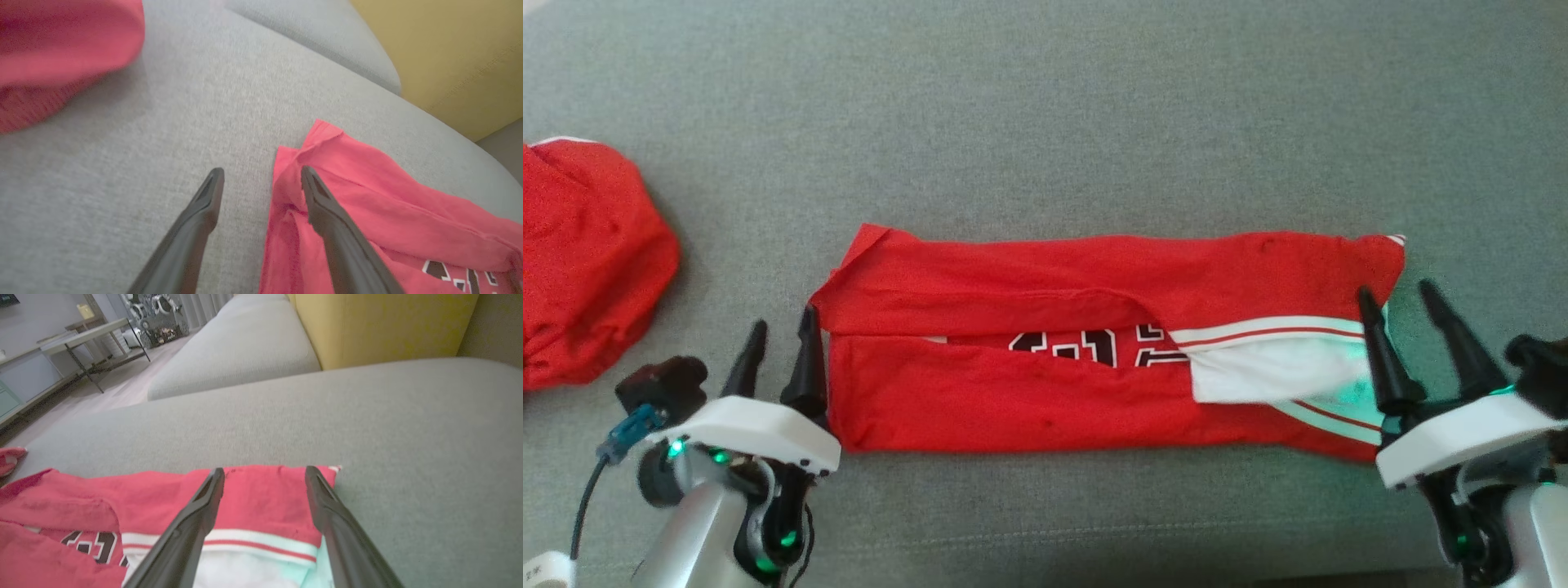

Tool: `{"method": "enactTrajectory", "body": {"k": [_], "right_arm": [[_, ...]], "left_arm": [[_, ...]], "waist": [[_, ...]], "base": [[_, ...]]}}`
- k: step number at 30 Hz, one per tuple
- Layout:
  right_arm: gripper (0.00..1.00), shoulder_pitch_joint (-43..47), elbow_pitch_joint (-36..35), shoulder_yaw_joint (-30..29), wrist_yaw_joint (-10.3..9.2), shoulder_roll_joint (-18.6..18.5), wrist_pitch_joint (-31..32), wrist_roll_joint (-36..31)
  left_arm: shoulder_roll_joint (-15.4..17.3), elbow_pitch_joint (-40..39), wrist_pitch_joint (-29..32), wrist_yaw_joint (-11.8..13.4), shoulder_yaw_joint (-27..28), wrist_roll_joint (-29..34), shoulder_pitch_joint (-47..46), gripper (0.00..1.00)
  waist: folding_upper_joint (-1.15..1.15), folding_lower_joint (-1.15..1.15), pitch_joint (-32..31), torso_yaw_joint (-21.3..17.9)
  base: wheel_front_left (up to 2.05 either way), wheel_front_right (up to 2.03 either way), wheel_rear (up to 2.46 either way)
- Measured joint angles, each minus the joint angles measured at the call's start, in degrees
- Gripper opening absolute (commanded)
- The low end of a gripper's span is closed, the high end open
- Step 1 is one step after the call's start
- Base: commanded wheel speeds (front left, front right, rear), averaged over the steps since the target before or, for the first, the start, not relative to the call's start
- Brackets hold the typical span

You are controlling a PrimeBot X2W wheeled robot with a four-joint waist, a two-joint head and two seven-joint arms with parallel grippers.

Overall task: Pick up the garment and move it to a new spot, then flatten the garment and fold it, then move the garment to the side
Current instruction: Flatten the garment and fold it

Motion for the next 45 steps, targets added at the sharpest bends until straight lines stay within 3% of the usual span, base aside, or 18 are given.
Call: {"method": "enactTrajectory", "body": {"k": [5,15,35,41,45], "right_arm": [[1.0,0.0,-4.3,-2.6,0.0,2.1,-1.5,-3.9],[1.0,1.1,-7.2,-4.1,0.0,4.2,-2.5,-8.3],[1.0,2.9,-5.7,-4.0,0.0,4.8,-1.8,-8.5],[1.0,-0.6,0.3,-4.0,0.0,2.3,-1.0,-8.0],[1.0,-6.9,7.3,-3.4,0.0,-0.3,3.4,-7.9]], "left_arm": [[0.7,-6.8,-2.0,4.0,0.1,8.4,0.9,1.0],[2.6,-16.9,-2.2,7.8,-0.3,19.1,6.9,1.0],[3.9,-19.0,-1.0,9.5,-2.1,20.0,10.0,1.0],[3.9,-19.5,-1.0,9.5,-2.3,20.0,9.5,1.0],[3.8,-19.5,-1.0,9.2,-3.2,20.0,7.5,1.0]], "waist": [[0.0,0.0,-1.6,0.3],[0.0,0.0,-6.2,0.4],[0.0,0.0,-8.0,0.8],[0.0,0.0,-6.2,0.9],[0.0,0.0,-4.7,1.2]], "base": [[0.0,0.0,0.0],[0.0,0.0,0.0],[0.0,0.0,0.0],[0.0,0.0,0.0],[0.0,0.0,0.0]]}}
